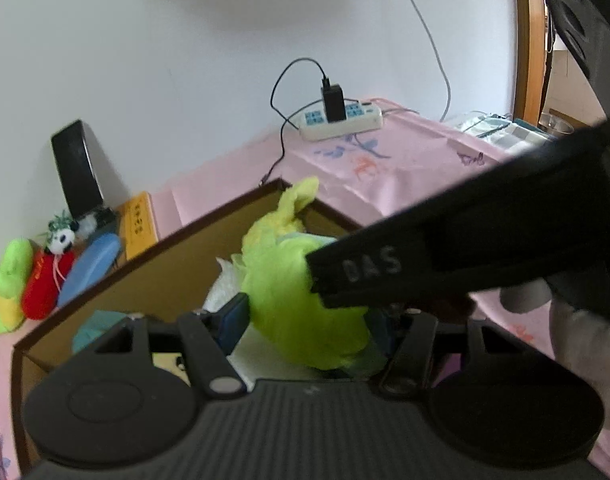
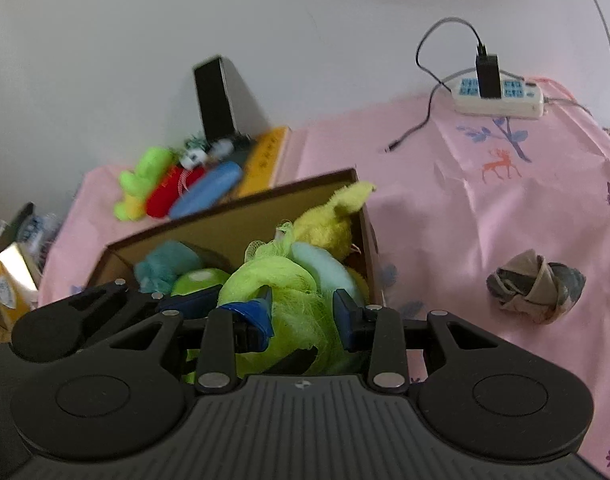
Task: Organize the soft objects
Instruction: 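Lower the mesh scarf into the box and open the right gripper, then withdraw the right gripper and move it to the crumpled patterned cloth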
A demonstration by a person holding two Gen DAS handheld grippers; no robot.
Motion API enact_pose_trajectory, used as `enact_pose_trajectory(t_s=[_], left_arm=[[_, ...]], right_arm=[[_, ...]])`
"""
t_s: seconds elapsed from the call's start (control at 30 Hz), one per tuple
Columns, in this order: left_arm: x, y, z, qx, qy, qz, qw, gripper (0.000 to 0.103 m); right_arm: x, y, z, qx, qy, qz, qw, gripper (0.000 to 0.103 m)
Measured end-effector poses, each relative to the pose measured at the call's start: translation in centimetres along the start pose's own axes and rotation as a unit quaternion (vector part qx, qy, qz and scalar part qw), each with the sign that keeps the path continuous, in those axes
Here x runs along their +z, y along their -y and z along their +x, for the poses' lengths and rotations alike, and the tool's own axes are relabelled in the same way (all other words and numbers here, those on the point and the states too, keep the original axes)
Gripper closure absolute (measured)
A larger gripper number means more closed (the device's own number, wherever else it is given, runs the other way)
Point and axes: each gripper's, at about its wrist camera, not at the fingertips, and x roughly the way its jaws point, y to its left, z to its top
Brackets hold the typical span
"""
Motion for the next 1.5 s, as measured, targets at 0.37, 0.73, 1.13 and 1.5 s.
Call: enact_pose_trajectory(t_s=[0.37,0.73,1.13,1.5], left_arm=[[-0.2,-2.9,2.7,-0.046,-0.029,-0.069,0.9961,0.042],[0.0,-2.4,1.4,-0.031,-0.038,-0.063,0.9968,0.03],[-0.7,-1.3,-3.2,-0.042,-0.031,-0.051,0.9974,0.029],[-1.7,0.0,-7.5,0.0,-0.009,-0.047,0.9989,0.028]], right_arm=[[1.2,-2.1,4.4,-0.048,-0.071,-0.067,0.994,0.091],[1.6,-1.9,1.4,-0.042,-0.046,-0.083,0.995,0.087],[0.1,-0.9,-2.3,-0.036,-0.023,-0.04,0.998,0.087],[-1.3,-0.8,-6.2,-0.011,0.013,-0.016,1.0,0.086]])
